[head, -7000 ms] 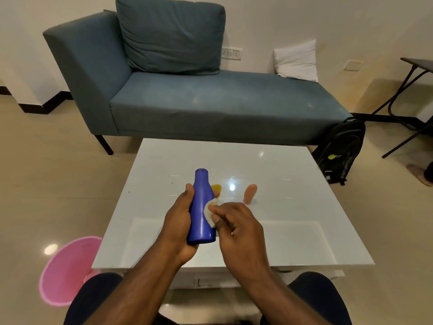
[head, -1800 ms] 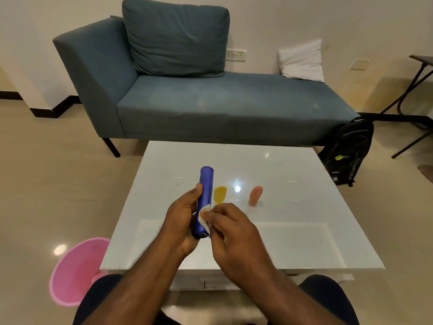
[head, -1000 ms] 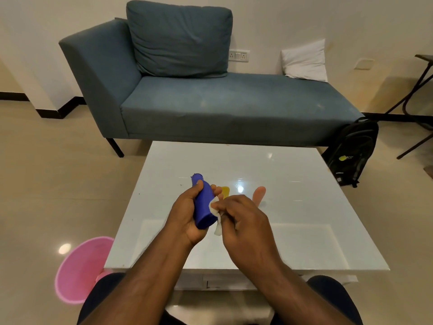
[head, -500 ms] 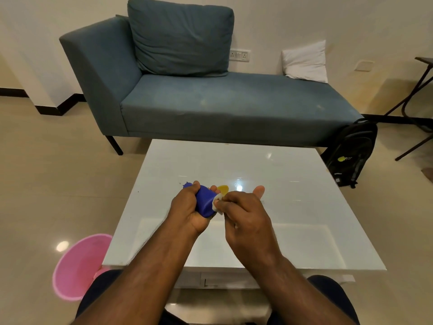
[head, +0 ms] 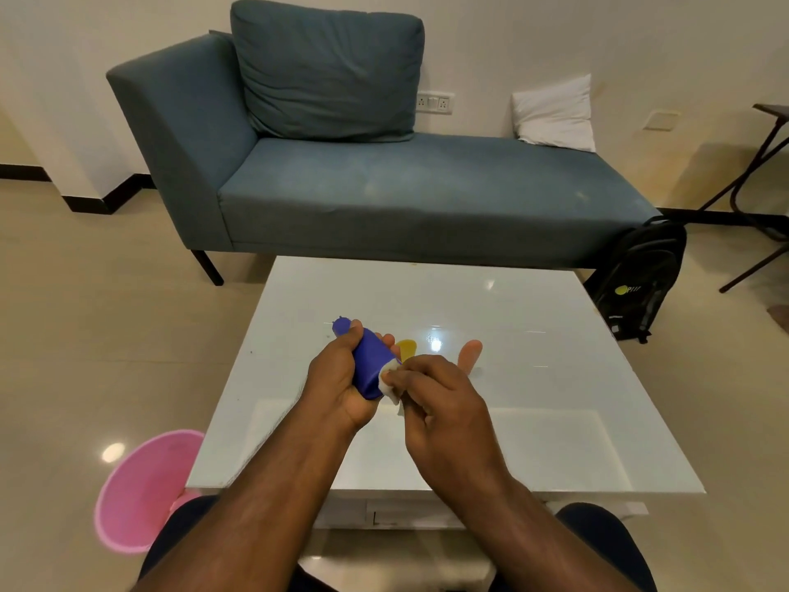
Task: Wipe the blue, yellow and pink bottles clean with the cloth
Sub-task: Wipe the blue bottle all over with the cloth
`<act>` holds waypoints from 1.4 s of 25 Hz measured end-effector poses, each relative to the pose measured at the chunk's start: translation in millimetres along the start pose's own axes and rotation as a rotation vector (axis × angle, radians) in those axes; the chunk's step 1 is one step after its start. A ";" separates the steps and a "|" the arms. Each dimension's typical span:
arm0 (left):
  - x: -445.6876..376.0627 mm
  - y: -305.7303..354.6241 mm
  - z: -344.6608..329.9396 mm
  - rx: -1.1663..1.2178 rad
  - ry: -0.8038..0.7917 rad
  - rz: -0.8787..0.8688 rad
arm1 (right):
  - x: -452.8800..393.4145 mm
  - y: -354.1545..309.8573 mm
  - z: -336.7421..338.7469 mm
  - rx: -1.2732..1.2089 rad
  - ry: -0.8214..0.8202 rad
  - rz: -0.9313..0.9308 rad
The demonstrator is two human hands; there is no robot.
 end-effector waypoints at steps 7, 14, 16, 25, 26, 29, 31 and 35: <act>0.6 -11.8 2.5 -0.170 -0.122 0.001 | -5.1 12.2 -3.4 0.061 -0.118 -0.129; 10.6 -30.8 -5.0 -0.356 -0.149 0.040 | -41.9 27.0 6.9 0.083 -0.028 -0.175; 10.0 -25.9 -4.9 -0.342 -0.165 0.037 | -33.6 19.1 -1.0 0.082 -0.050 -0.162; 10.3 -33.2 -7.8 -0.377 -0.217 0.009 | -32.0 28.1 8.4 0.013 0.017 -0.203; 10.8 -34.0 -8.4 -0.401 -0.211 -0.009 | -36.5 30.1 11.8 0.042 0.029 -0.218; 8.4 -26.8 -7.0 -0.444 -0.203 -0.062 | -23.4 13.7 5.9 0.066 -0.073 -0.180; 5.0 -23.4 -3.6 -0.446 -0.205 -0.092 | -9.2 -0.4 2.8 0.098 -0.117 -0.114; 3.7 -24.7 -4.5 -0.570 -0.162 -0.230 | -28.8 18.3 17.5 0.090 0.021 -0.164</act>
Point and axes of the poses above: each hand's wrist, its own x-axis away from the middle knuckle, its own z-axis out of the back of the hand, y = z × x, the point moved 6 cm from there along -x, towards the middle knuckle, and after that the axes turned 14 degrees about -x, right-handed, at the moved point
